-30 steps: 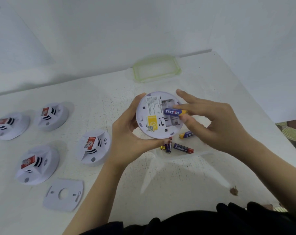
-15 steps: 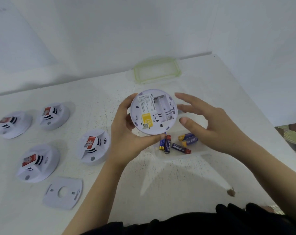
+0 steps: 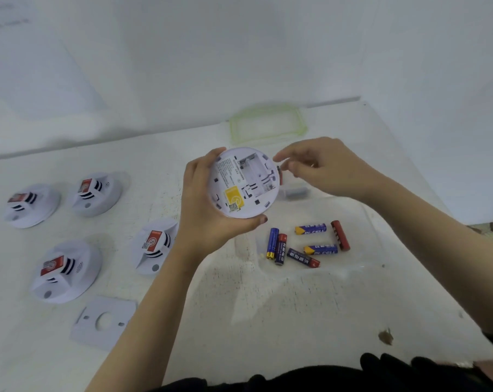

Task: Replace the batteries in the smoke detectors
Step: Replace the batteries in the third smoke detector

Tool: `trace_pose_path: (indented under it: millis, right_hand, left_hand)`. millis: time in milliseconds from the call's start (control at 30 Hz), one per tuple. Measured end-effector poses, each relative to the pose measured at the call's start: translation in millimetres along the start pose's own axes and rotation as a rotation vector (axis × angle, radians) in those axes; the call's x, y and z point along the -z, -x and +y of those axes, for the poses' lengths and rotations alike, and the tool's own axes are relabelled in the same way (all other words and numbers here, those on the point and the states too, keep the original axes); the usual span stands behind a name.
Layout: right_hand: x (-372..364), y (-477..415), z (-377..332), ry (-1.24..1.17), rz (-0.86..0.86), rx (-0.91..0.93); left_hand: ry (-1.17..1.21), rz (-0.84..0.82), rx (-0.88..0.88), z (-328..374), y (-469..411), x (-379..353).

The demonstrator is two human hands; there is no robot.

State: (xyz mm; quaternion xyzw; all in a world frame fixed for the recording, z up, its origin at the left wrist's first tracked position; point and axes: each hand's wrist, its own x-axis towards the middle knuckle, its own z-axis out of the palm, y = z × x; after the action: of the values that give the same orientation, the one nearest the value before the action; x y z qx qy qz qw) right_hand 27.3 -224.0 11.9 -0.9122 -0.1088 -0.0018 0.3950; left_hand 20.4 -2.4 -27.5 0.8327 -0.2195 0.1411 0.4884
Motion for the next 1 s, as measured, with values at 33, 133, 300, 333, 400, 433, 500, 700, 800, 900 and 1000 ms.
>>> trace_pose_path:
  millis: [33,133,300,333,400,433,500,700,800,900,1000]
  right_hand:
    - [1.0,-8.7,4.1,0.113,-0.048,-0.006]
    - [-0.2,-28.4,10.9,0.339,-0.152,-0.013]
    - [2.3,-48.2,9.9,0.473,-0.355,-0.043]
    - [3.8,-51.3,8.3,0.509,-0.397,-0.057]
    - [6.0,-56.2,6.7,0.600,-0.438,-0.063]
    - [6.2,-58.0,6.7,0.639,-0.443,-0.060]
    - [5.5,-59.9,8.6,0.659,-0.438,-0.058]
    - [4.6,-59.0,16.4,0.635,-0.437,-0.093]
    - [4.0,-60.1,20.3,0.660,-0.427,-0.110]
    - [9.1,-57.6,21.0,0.497,-0.397,-0.129]
    - [14.6,-50.8,18.3,0.259,-0.296,-0.093]
  left_hand:
    - [-0.006,0.007,0.009,-0.8,-1.8,1.1]
    - [-0.039,0.019,0.036,-5.1,-6.6,4.9]
    - [-0.079,0.024,0.055,-10.2,-11.1,10.7]
    - [-0.077,0.024,0.057,-11.3,-11.5,11.5]
    - [-0.077,0.024,0.061,-13.6,-11.7,12.3]
    - [-0.087,0.025,0.060,-14.7,-12.0,12.5]
    - [-0.108,0.027,0.062,-16.7,-12.9,12.6]
    - [-0.130,0.018,0.078,-20.5,-15.5,10.6]
    - [-0.116,0.011,0.081,-20.5,-16.8,8.3]
    - [-0.104,-0.002,0.057,-18.7,-18.8,6.4]
    - [-0.052,-0.013,0.078,-19.1,-19.3,4.2]
